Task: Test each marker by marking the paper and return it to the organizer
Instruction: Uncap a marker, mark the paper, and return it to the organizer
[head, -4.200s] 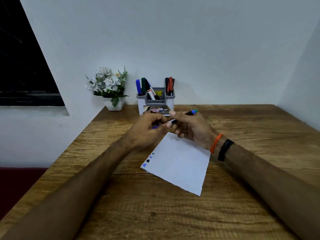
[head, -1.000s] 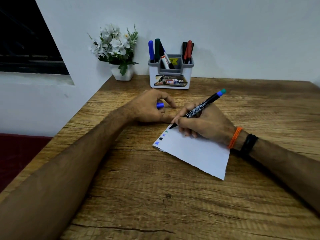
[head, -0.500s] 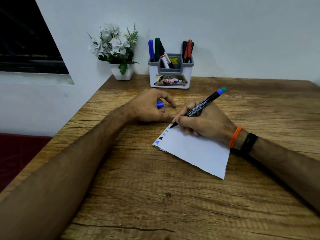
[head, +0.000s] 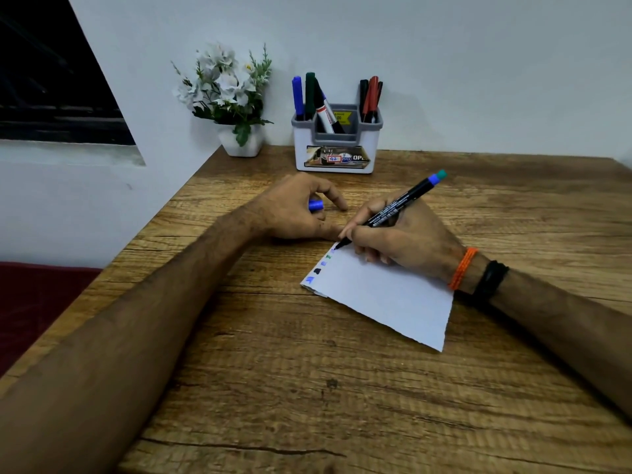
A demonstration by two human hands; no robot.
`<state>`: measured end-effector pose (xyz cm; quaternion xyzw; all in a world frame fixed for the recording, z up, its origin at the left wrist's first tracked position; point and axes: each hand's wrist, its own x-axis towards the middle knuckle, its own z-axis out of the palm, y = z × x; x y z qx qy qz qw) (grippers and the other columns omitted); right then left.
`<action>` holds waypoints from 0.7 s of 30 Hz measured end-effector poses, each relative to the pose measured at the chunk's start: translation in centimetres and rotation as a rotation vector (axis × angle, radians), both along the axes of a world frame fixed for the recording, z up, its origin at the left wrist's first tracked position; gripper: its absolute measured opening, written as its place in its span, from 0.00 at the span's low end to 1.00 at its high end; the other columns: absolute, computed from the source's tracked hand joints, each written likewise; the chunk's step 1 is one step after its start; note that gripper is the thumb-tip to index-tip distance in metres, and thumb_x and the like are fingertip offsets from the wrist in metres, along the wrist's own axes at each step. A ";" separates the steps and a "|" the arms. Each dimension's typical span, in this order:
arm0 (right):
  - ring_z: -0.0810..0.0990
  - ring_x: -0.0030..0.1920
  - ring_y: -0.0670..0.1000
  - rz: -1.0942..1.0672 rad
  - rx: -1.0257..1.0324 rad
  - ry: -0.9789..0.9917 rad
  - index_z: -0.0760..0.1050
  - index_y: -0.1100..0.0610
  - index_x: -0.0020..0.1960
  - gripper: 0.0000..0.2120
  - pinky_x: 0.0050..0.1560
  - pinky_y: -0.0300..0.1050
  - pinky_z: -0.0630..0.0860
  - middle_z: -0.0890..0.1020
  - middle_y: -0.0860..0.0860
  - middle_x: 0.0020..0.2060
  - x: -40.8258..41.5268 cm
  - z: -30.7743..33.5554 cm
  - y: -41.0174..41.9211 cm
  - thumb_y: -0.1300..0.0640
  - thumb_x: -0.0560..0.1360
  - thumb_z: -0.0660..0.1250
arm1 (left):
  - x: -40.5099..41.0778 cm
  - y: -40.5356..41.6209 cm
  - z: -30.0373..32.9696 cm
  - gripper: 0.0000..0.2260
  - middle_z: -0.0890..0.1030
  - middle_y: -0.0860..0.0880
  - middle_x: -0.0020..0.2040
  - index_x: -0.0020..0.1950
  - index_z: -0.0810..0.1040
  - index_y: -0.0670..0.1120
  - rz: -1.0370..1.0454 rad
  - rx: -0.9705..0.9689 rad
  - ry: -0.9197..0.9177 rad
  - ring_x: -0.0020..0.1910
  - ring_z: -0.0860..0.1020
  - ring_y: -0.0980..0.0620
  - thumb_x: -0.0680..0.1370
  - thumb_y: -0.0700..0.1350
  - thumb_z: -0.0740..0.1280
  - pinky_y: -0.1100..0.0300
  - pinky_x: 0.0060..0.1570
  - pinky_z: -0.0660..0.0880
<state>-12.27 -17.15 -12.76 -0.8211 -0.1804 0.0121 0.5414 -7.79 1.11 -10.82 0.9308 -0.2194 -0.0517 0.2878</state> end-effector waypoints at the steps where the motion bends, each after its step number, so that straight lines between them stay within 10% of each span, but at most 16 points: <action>1: 0.78 0.24 0.45 -0.001 -0.001 -0.003 0.83 0.64 0.42 0.03 0.25 0.36 0.71 0.83 0.54 0.28 0.0 0.0 0.0 0.65 0.72 0.71 | 0.0 0.0 0.0 0.18 0.71 0.61 0.52 0.57 0.80 0.51 0.001 0.004 -0.002 0.57 0.75 0.45 0.69 0.50 0.76 0.59 0.48 0.67; 11: 0.78 0.24 0.42 0.032 -0.005 -0.001 0.83 0.65 0.44 0.03 0.25 0.33 0.70 0.82 0.51 0.27 -0.1 -0.1 0.0 0.65 0.73 0.71 | 0.3 0.1 -0.3 0.17 0.69 0.62 0.35 0.58 0.80 0.51 -0.007 0.001 -0.017 0.33 0.68 0.64 0.70 0.48 0.75 0.58 0.50 0.68; 21: 0.76 0.26 0.46 0.040 0.274 0.082 0.82 0.64 0.43 0.07 0.24 0.35 0.70 0.81 0.53 0.29 0.9 0.3 -0.5 0.67 0.77 0.66 | 1.0 0.4 -0.5 0.13 0.72 0.63 0.40 0.49 0.79 0.57 -0.002 -0.048 -0.014 0.39 0.71 0.63 0.68 0.53 0.77 0.62 0.43 0.69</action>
